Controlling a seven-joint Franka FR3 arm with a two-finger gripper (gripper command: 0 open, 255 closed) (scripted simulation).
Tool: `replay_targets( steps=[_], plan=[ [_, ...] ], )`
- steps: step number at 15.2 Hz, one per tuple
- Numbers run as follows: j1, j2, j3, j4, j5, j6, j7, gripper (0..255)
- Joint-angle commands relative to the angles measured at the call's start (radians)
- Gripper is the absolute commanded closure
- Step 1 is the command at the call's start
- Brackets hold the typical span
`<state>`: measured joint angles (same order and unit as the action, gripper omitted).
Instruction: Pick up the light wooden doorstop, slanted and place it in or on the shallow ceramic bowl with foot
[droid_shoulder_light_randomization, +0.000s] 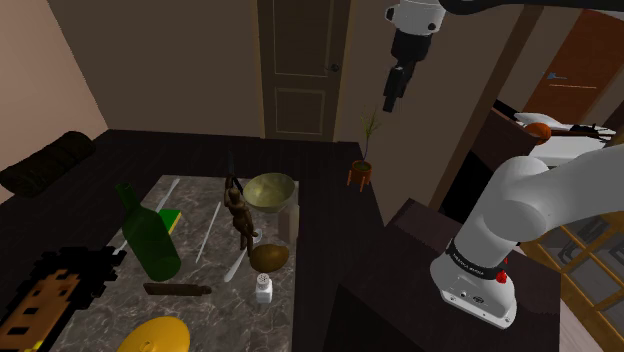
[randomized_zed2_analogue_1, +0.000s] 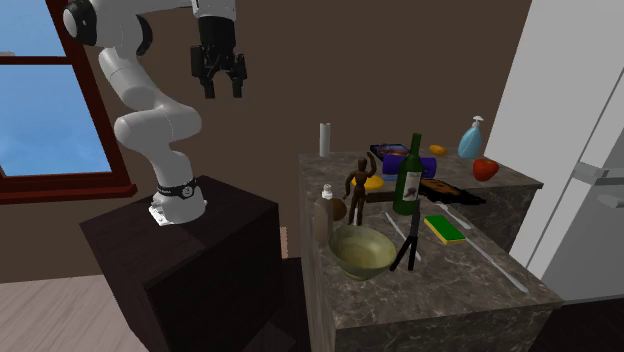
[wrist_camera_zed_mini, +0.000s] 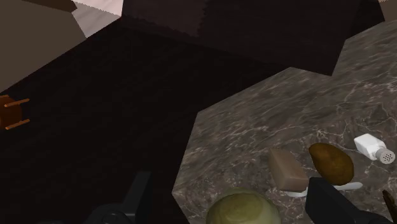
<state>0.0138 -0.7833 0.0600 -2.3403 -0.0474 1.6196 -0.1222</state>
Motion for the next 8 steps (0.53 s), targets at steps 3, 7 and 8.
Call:
replay_targets(
  steps=[3,7,8],
  plan=[
    [0.008,0.036,0.017,-0.028,0.013,0.055,0.018,0],
    [0.023,0.124,0.052,-0.069,0.037,0.168,0.054,0],
    [0.026,0.149,0.060,-0.076,0.042,0.196,0.062,0]
  ],
)
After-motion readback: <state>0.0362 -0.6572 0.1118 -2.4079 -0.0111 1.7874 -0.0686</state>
